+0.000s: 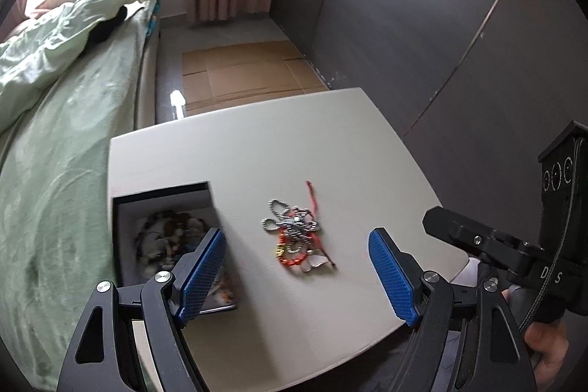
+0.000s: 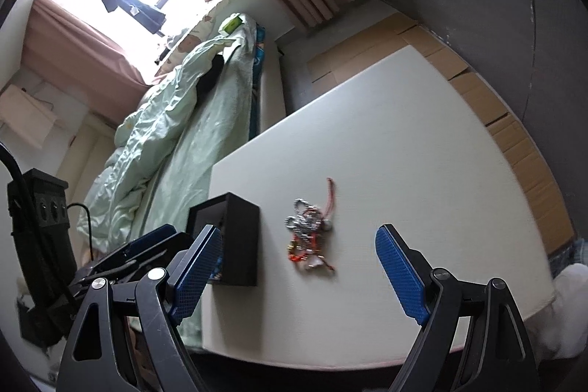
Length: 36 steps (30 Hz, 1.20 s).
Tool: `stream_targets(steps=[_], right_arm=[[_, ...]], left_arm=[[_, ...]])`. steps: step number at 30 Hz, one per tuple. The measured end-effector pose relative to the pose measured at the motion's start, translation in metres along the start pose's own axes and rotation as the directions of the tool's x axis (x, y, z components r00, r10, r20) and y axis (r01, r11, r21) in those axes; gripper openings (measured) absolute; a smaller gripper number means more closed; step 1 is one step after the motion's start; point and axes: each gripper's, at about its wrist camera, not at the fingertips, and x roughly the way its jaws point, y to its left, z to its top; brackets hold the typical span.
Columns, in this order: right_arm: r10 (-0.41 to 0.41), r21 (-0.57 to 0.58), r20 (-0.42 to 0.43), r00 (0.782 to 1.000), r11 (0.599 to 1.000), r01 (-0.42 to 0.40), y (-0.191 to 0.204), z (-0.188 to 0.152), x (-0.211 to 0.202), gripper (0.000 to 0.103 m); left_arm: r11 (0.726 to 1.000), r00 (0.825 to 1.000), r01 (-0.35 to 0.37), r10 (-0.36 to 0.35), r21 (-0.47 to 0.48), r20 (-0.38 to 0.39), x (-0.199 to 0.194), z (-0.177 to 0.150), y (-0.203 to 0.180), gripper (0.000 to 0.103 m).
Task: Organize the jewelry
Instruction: 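Reach the left tool to the silver chain with red string and grasp, then lift the silver chain with the left tool toward the box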
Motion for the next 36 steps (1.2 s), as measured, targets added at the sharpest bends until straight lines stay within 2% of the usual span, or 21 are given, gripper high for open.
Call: stream_targets(steps=[3,6,8,14,24,27,30,31,36], right_arm=[[-0.022,0.016,0.014,1.0,1.0,0.022,-0.014,0.002,-0.004,0.086],[-0.022,0.029,0.019,1.0,0.999,0.021,-0.025,0.004,-0.006,0.086],[-0.018,0.041,0.026,0.999,0.999,0.017,-0.034,0.005,-0.007,0.086],[-0.016,0.077,0.03,0.999,0.997,0.014,-0.053,0.009,-0.006,0.086],[-0.023,0.071,0.014,1.0,0.997,0.022,-0.062,0.013,0.001,0.086],[-0.027,0.067,0.01,1.0,0.997,0.026,-0.063,0.014,0.002,0.086],[-0.032,0.058,0.005,0.999,0.998,0.031,-0.061,0.014,0.004,0.086],[-0.034,0.054,0.001,0.999,0.998,0.034,-0.06,0.014,0.005,0.086],[-0.044,0.038,-0.018,0.999,0.998,0.044,-0.057,0.012,0.011,0.086]], left_arm=[[1.0,1.0,0.002,-0.002,0.009,-0.02,0.013,0.001,-0.009,0.08],[1.0,0.998,0.002,-0.001,0.016,-0.056,0.03,0.003,-0.017,0.066],[1.0,0.996,-0.002,0.003,0.013,-0.087,0.042,0.003,-0.019,0.051],[0.998,0.986,-0.054,0.051,-0.012,-0.157,0.079,0.004,-0.015,0.03],[0.992,0.973,-0.1,0.082,-0.077,-0.216,0.117,0.003,-0.004,0.029],[0.989,0.974,-0.11,0.088,-0.096,-0.21,0.12,0.002,0.001,0.029],[0.987,0.979,-0.086,0.059,-0.133,-0.193,0.117,0.002,0.007,0.02],[0.988,0.981,-0.085,0.06,-0.131,-0.185,0.114,0.002,0.007,0.013],[0.992,0.991,-0.044,0.028,-0.117,-0.129,0.089,0.01,0.004,0.01]])
